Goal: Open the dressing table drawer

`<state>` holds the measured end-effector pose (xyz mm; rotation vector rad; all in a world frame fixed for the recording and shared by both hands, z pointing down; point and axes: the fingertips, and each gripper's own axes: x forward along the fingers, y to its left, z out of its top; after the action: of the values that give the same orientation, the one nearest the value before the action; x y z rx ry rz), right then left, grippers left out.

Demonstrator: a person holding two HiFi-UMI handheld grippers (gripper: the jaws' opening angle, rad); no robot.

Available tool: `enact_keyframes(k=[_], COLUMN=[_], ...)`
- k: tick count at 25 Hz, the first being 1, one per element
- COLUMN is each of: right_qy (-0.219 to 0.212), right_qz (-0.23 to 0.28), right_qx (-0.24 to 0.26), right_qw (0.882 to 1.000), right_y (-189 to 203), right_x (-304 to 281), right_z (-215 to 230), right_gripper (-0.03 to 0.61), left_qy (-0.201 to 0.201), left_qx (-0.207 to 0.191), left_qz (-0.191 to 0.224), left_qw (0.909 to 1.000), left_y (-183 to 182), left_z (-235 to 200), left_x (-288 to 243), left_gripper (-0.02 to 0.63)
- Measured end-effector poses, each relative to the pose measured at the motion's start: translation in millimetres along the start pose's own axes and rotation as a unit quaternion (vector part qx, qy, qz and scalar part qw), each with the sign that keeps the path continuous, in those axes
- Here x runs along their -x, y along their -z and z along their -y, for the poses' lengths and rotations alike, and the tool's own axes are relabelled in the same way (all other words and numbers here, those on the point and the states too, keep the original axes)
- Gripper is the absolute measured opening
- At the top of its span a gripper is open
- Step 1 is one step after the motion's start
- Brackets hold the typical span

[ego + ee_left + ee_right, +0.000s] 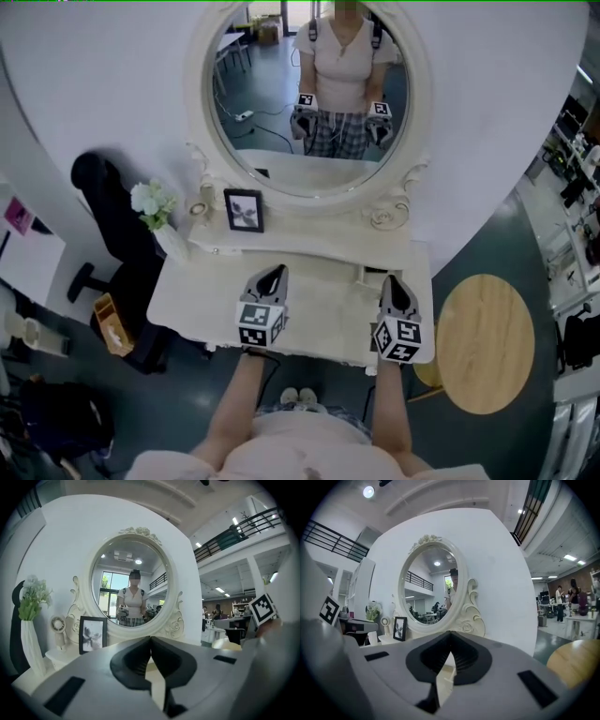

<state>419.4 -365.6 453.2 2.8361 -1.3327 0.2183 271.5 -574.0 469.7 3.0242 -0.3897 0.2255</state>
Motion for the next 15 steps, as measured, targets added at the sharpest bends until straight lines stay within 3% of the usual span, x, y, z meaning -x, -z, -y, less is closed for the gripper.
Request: enact_keyframes(k=[15], right_qy=[-0.030], right_qz=[0.028], right_qx=[0.025], right_qw=[0.999], right_y=[-18.8], right_x=[1.7], right_z=[-25.3], right_gripper=[0.014], left_qy=[-0.016], left_qx=[-0.004], left_qz=[0.022], left_qw=[0.9996], left_y=[-9.5], left_z=[-16.8], left_x=[18.8], left_gripper=[0.028])
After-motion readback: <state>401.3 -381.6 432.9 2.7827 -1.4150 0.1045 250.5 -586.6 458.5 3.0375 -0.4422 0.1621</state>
